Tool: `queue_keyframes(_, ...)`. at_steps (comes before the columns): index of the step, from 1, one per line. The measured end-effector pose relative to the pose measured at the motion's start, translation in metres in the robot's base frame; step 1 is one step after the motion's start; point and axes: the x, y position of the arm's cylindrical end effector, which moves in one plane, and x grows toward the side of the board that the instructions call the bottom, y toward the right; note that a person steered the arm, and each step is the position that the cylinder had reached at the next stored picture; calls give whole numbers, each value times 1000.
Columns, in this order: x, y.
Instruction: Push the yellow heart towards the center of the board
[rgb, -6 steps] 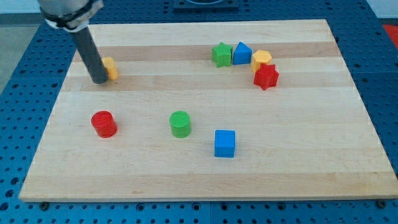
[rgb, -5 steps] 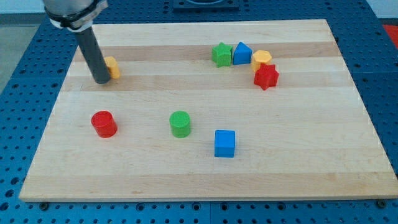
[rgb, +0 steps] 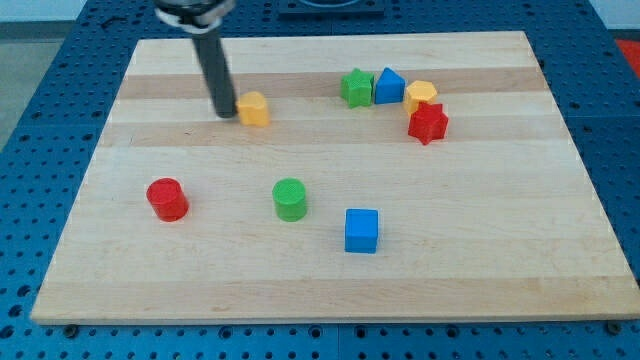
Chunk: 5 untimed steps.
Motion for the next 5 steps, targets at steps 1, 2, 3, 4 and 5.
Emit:
queue_keyframes(1, 0, 20)
queue_keyframes(2, 0, 16)
queue_keyframes(3, 0, 26)
queue_keyframes(4, 0, 61)
queue_keyframes(5, 0, 92)
